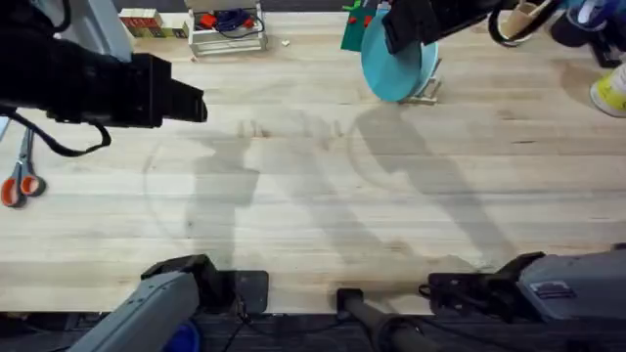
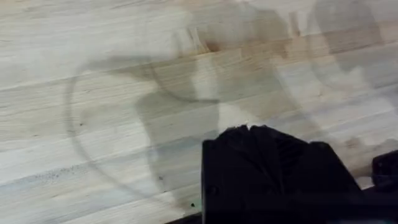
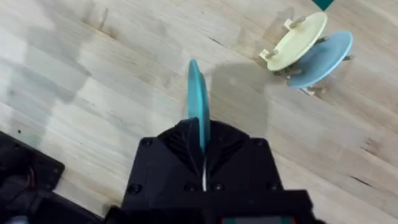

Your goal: Pick up the plates from the table one by one and place each into a slot on the dish rack.

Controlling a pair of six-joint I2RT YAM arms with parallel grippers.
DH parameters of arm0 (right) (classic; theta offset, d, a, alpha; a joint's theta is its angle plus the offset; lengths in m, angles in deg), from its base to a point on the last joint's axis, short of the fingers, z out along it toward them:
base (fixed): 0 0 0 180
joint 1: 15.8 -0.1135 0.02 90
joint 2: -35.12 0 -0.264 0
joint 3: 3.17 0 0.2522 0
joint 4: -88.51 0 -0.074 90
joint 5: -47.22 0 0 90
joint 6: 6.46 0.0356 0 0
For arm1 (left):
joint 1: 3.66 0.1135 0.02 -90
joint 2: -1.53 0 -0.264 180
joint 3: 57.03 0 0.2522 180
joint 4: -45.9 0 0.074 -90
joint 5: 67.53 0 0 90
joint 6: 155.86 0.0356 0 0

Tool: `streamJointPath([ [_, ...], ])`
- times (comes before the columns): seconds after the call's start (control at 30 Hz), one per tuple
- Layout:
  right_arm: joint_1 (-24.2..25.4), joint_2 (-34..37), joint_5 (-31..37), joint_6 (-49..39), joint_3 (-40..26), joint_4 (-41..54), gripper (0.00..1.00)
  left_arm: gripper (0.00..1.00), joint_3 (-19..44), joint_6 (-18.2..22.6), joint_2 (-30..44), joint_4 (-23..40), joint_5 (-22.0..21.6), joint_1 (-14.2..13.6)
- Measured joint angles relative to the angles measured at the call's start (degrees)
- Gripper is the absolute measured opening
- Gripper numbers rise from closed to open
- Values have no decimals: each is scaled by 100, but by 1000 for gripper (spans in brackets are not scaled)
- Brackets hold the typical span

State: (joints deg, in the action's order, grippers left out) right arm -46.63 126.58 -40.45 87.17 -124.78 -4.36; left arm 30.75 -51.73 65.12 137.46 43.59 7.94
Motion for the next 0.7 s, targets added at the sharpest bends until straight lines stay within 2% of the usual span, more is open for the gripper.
streamJointPath([
  [0.03,0,2,0,-34,2,7,30,40,0,0,-1,0,0,0],
  [0.07,0,2,-10,-65,2,12,30,96,0,-1,-1,0,-2,0],
  [0.13,0,2,-71,-103,0,18,30,290,0,-6,-1,0,-16,0],
  [0.27,2,2,-290,-248,0,18,30,906,2,-21,-1,0,-22,0],
  [0.3,2,1,-334,-279,0,18,30,972,2,-39,1,0,-22,0],
  [0.7,2,2,-459,-346,0,21,30,994,4,-42,-1,0,-22,0],
])
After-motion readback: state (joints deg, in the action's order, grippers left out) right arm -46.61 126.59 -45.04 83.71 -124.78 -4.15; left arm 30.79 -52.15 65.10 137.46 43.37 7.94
